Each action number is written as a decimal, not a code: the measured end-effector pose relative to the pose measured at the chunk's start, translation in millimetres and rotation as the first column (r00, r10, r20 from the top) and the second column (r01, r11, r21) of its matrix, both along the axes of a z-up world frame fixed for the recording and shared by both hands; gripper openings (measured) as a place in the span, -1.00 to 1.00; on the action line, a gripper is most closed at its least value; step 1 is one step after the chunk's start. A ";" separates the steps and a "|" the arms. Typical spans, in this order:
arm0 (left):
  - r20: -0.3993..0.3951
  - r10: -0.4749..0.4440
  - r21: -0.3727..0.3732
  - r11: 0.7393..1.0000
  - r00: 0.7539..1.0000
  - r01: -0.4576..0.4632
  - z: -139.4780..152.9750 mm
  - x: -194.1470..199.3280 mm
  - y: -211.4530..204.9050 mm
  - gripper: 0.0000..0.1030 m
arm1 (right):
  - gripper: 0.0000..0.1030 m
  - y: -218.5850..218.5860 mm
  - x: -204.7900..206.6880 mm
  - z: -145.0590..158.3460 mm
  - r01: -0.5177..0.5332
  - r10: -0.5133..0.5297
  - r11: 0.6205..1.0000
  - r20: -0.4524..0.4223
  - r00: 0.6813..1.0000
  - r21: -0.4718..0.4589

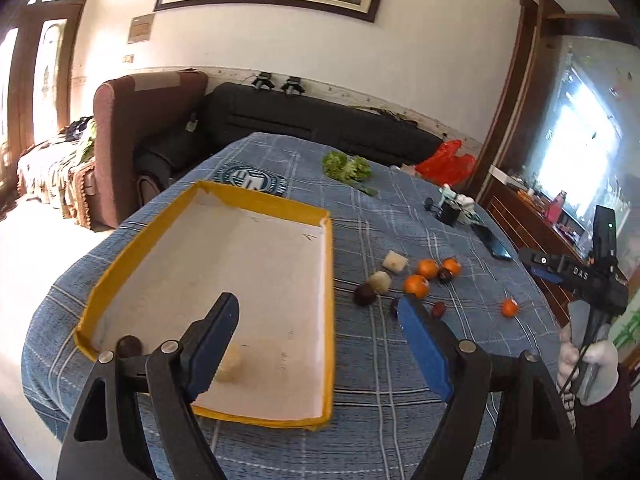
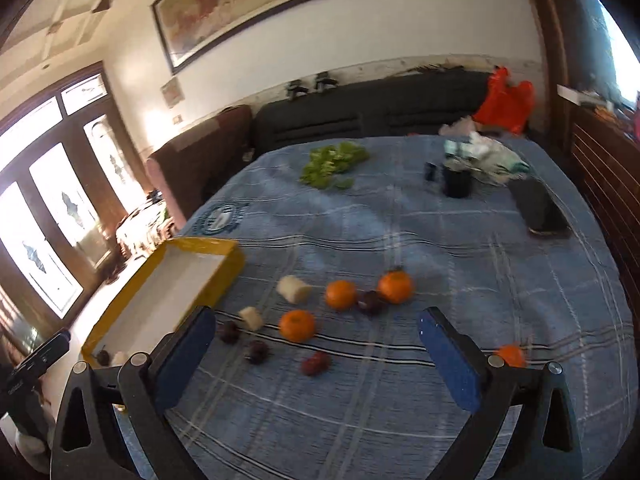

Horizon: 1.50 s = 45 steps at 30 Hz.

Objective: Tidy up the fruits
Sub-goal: 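Grasp another dark plum with the left tool while the right tool grasps an orange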

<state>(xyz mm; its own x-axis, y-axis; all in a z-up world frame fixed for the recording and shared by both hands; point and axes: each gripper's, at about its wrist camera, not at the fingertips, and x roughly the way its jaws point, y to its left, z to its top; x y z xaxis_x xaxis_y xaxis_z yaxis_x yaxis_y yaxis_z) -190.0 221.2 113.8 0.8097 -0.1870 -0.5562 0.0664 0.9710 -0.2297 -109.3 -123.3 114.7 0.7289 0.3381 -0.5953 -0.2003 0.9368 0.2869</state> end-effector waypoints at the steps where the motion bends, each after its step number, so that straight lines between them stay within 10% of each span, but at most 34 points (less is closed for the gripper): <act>1: -0.009 -0.022 0.004 1.000 1.000 0.022 -2.5 3.4 -8.2 0.58 | 0.99 -16.3 -0.6 -6.3 0.034 -0.034 0.999 -0.009 0.999 0.000; 9: -0.096 -0.176 0.022 0.984 0.980 0.179 -34.6 43.9 -83.0 0.46 | 0.55 -105.9 8.9 -58.3 0.226 -0.222 0.974 -0.177 0.959 0.001; 12: -0.136 -0.212 0.055 0.974 0.968 0.221 -45.1 57.7 -103.1 0.10 | 0.51 -103.5 12.1 -74.0 0.217 -0.213 0.976 -0.211 0.954 -0.005; 22: -0.239 -0.216 0.169 0.951 0.946 0.260 -79.6 112.2 -141.1 -0.11 | -0.07 -90.7 23.0 -101.4 0.196 -0.212 0.976 -0.223 0.952 -0.092; 37: -0.288 -0.157 0.256 0.938 0.945 0.234 -101.6 149.4 -148.3 -0.15 | -0.07 -83.7 25.2 -101.4 0.168 -0.188 0.980 -0.221 0.957 -0.106; 39: -0.308 -0.152 0.239 0.943 0.939 0.231 -107.1 152.6 -145.0 -0.50 | -0.08 -83.8 24.6 -101.1 0.167 -0.187 0.980 -0.220 0.957 -0.107; 45: -0.259 -0.149 0.185 0.962 0.954 0.200 -91.5 139.0 -135.6 -0.51 | -0.27 -84.2 23.9 -100.1 0.164 -0.182 0.982 -0.215 0.960 -0.097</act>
<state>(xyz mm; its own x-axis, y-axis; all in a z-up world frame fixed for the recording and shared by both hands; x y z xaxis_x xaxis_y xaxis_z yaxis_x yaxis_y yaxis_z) -51.0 85.6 22.3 0.6118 -0.1736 -0.7717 0.2068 0.9768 -0.0558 -85.3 -207.5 14.6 0.6190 0.1647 -0.7679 0.0273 0.9727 0.2306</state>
